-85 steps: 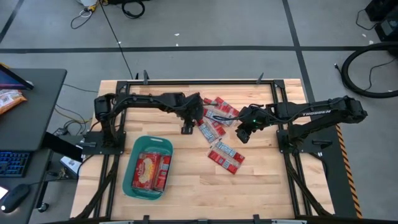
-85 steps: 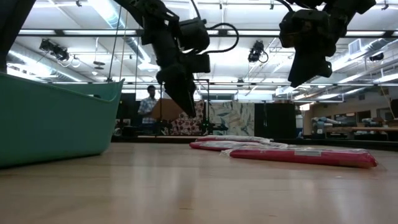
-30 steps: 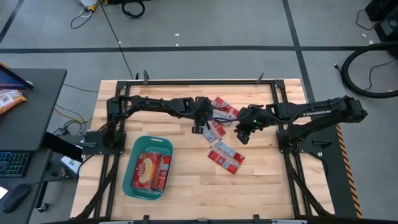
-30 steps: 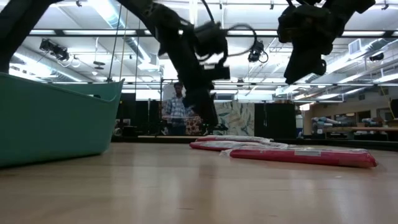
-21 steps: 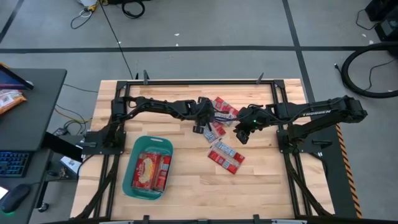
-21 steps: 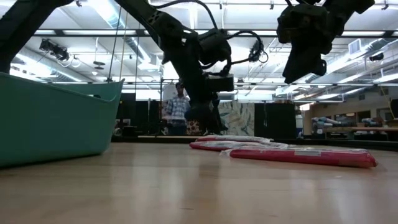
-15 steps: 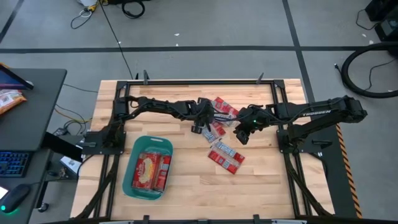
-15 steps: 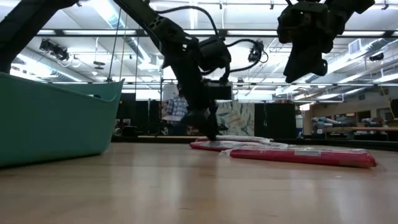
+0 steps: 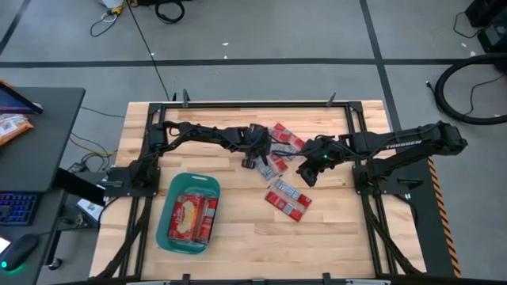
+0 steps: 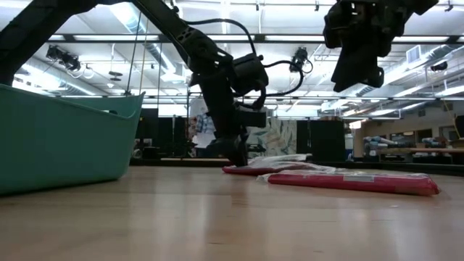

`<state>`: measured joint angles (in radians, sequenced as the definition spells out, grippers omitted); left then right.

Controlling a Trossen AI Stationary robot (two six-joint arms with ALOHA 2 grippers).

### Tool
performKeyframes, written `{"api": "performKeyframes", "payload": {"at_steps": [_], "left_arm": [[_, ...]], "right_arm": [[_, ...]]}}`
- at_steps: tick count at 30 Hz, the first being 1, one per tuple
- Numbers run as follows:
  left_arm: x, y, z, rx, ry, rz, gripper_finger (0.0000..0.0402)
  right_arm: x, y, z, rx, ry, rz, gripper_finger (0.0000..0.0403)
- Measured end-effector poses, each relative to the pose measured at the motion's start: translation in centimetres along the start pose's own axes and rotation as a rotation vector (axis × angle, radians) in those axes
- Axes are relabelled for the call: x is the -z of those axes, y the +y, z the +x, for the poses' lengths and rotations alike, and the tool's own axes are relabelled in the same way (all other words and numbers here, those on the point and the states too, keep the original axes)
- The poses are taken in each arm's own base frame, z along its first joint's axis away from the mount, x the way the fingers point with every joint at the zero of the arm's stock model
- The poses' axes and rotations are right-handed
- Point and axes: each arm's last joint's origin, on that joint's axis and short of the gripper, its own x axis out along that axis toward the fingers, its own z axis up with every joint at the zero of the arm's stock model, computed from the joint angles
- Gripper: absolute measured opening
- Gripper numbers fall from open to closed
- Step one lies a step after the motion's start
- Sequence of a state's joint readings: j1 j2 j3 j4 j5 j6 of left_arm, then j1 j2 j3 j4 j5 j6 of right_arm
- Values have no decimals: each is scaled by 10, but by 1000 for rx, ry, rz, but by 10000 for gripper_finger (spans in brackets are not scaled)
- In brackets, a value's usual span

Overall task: Sort popcorn bags into baskets
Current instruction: Put the red popcorn bag into the green bin

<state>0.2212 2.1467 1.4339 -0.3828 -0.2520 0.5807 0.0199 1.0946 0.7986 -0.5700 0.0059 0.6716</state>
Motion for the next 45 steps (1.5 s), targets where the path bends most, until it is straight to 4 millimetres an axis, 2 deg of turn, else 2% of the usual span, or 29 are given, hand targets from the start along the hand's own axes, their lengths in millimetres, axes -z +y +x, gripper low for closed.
{"api": "performKeyframes", "payload": {"at_steps": [2, 4, 9, 16, 24, 29, 33, 35, 41, 45], "left_arm": [[1, -1, 0, 4, 7, -28, 27], [1, -1, 0, 4, 8, -76, 10], [-2, 2, -5, 7, 42, -141, 6], [-15, 15, -45, 90, -26, -220, 3], [-20, 11, -72, 147, -64, -250, 2], [-26, 1, -77, 182, -84, -261, 1], [-30, -4, -79, 187, -95, -262, 1], [-31, -6, -80, 187, -98, -260, 1], [-30, -6, -80, 190, -86, -311, 1], [-27, -9, -79, 201, -56, -319, 27]], "right_arm": [[1, 2, 0, -6, 4, -5, 118], [2, 3, 0, -10, 7, -8, 118], [4, 5, 0, -17, 13, -20, 118], [6, 5, 0, -10, 26, -70, 118], [5, 4, 0, 32, -3, -133, 118], [0, 3, 1, 145, -115, -397, 126], [-3, 0, 10, 141, -210, -668, 151], [-1, -6, 21, 153, -234, -733, 167], [6, -25, 49, 196, -208, -720, 199], [7, -27, 58, 197, -185, -663, 200]]}}
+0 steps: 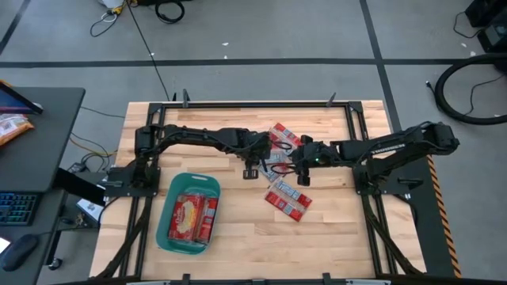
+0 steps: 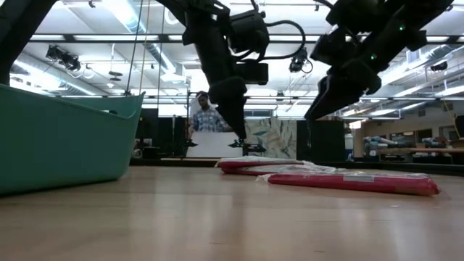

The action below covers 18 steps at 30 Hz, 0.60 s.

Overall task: Sort popcorn bags into baskets
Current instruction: Put the red popcorn bag into the green bin

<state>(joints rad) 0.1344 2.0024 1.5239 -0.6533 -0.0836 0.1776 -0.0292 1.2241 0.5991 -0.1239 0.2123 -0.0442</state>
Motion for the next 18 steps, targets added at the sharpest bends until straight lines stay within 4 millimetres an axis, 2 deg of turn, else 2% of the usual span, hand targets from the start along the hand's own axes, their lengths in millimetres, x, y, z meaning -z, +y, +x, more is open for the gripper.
{"api": "performKeyframes", "payload": {"at_steps": [7, 12, 18], "left_arm": [[9, -15, 11, 1, 22, 13, 139], [7, -23, 16, -100, 14, 42, 217], [7, -29, 27, -138, 27, 57, 257]], "right_arm": [[1, 1, 3, 0, 15, 99, 195], [0, 0, 0, -4, 1, 153, 195], [-1, 0, -2, -8, -9, 155, 195]]}}
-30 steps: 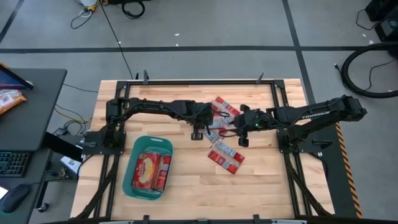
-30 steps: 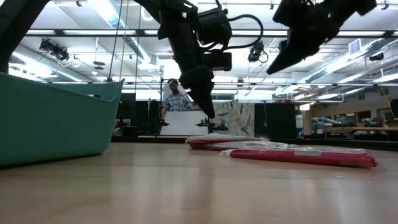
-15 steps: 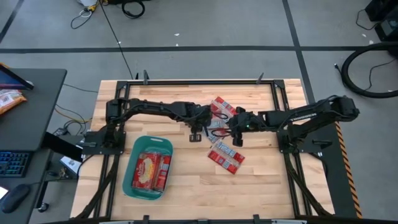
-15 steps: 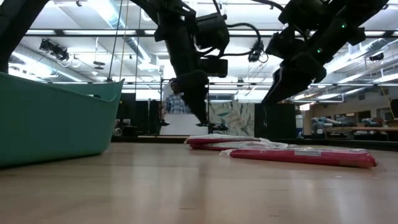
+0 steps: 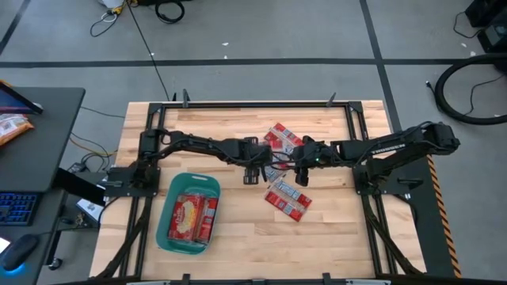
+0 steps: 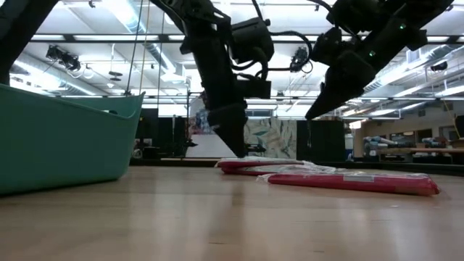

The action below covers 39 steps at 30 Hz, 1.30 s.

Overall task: Sort popcorn bags into baskets
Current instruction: Put the red popcorn bag into the green bin

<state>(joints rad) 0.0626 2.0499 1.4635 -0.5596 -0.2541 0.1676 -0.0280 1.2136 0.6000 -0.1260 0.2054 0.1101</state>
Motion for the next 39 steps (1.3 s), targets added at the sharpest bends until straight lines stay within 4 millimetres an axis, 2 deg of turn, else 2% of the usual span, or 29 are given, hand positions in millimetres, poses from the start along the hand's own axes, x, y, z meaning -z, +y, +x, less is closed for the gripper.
{"api": "performKeyframes", "payload": {"at_steps": [6, 15, 20, 28, 30, 34, 39], "left_arm": [[3, -11, 13, -79, 53, 35, 251], [7, -11, 21, -109, 83, 38, 223], [8, -11, 27, -118, 99, 40, 164], [7, -11, 27, -97, 84, -23, 25], [7, -11, 24, -60, 87, -44, 10], [7, -9, 12, -9, 103, -81, 9], [4, -1, -25, 102, 105, -159, 5]], "right_arm": [[-1, 0, -2, -17, -5, 5, 195], [-4, 1, -4, -32, -34, 11, 195], [-5, 2, -5, -78, -41, 61, 195], [-5, 4, -10, -183, -28, 146, 195], [-6, 4, -12, -198, -31, 161, 195], [-7, 3, -18, -217, -41, 167, 195], [-10, 1, -32, -225, -82, 172, 195]]}}
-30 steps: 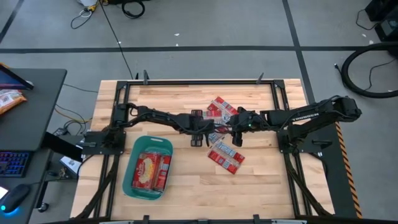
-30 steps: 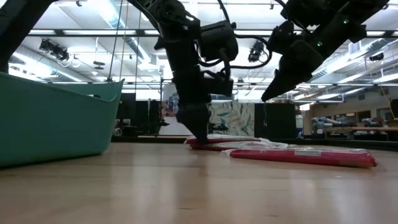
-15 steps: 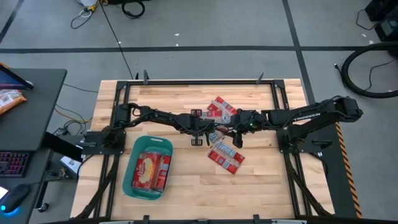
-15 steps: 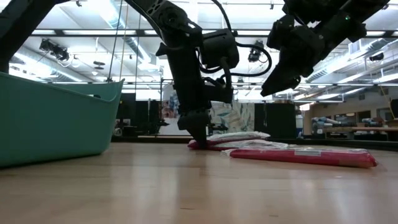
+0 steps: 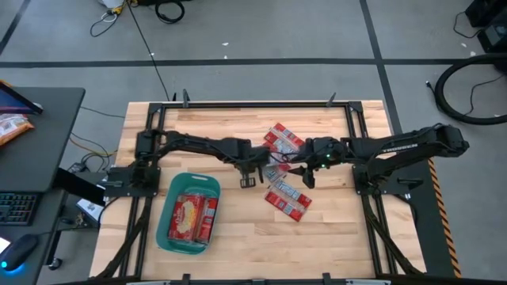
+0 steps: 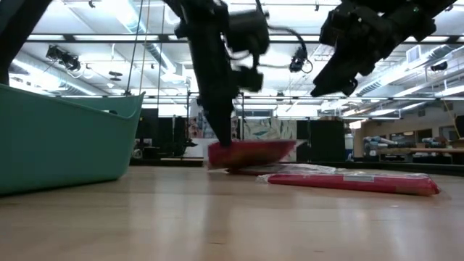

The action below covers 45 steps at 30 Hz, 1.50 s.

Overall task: Sort popcorn bags into baskets
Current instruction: Put the red popcorn bag into the green bin

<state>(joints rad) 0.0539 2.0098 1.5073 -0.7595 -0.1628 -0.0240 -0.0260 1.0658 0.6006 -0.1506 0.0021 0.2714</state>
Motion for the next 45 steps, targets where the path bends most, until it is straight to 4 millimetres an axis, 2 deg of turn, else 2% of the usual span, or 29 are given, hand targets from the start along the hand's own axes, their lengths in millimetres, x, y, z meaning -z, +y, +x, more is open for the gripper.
{"api": "performKeyframes", "payload": {"at_steps": [9, 13, 22, 31, 45], "left_arm": [[9, 13, -94, 161, -141, -307, 4], [20, 13, -134, 218, -201, -424, 3], [53, -11, -208, 379, -285, -593, 3], [89, -49, -253, 478, -306, -683, 3], [140, -123, -287, 596, -267, -815, 2]], "right_arm": [[-5, 1, -28, 1, -82, 0, 192], [-5, 0, -37, 32, -106, 2, 192], [-5, -1, -44, 46, -125, 0, 192], [-3, -1, -46, 50, -100, -7, 192], [-2, -1, -46, 48, -96, -10, 192]]}}
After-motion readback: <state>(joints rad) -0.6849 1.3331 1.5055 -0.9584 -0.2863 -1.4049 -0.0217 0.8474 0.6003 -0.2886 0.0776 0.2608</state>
